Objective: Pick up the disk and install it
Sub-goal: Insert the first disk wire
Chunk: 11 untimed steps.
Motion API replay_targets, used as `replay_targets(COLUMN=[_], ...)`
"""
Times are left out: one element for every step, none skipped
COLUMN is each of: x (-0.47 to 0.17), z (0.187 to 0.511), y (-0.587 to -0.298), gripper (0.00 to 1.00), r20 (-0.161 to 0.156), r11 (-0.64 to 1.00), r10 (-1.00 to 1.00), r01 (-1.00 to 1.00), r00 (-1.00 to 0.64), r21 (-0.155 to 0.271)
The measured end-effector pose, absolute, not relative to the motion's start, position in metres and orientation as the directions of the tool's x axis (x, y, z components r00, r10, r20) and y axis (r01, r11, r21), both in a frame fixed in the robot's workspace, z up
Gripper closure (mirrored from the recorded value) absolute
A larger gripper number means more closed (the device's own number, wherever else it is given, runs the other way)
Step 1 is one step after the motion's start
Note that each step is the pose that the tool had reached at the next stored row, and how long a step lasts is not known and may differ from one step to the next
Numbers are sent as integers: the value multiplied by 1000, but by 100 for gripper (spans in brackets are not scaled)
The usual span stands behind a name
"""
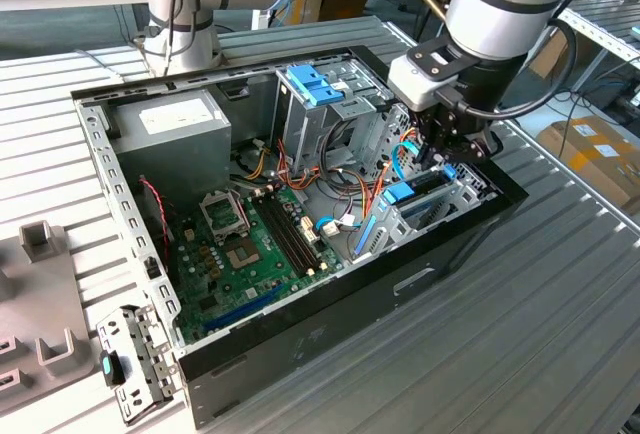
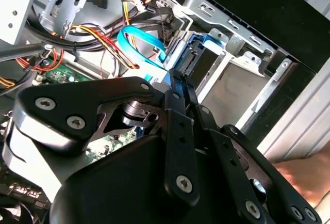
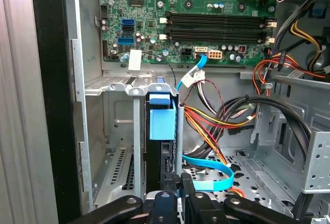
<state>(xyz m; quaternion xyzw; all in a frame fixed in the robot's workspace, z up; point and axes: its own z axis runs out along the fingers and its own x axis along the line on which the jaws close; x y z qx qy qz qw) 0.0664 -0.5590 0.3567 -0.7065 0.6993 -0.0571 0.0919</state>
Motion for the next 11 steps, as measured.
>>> replay_targets(x=[66, 66, 67, 66, 66, 66, 66, 66, 66, 66, 66], z=[357, 357, 357, 357, 357, 357, 357, 357, 357, 357, 357], y=[-559, -559, -559, -559, -559, -560, -560, -563, -565, -566, -566], gripper=[84, 84, 84, 84, 84, 84, 84, 84, 84, 84, 84], r20=[-56, -60, -67, -73, -79, -86, -104, -134, -145, -148, -148], r11=[-3, -2, -1, 0, 2, 3, 7, 13, 15, 16, 16], r10=[-998, -998, -998, -997, -997, -996, -994, -991, -989, -989, -989], r01=[-978, -978, -979, -979, -979, -979, -979, -979, -979, -979, -979], r00=[15, 15, 15, 15, 15, 15, 15, 15, 15, 15, 15], r21=[-209, -208, -206, -205, -205, -205, -204, -204, -204, -204, -204])
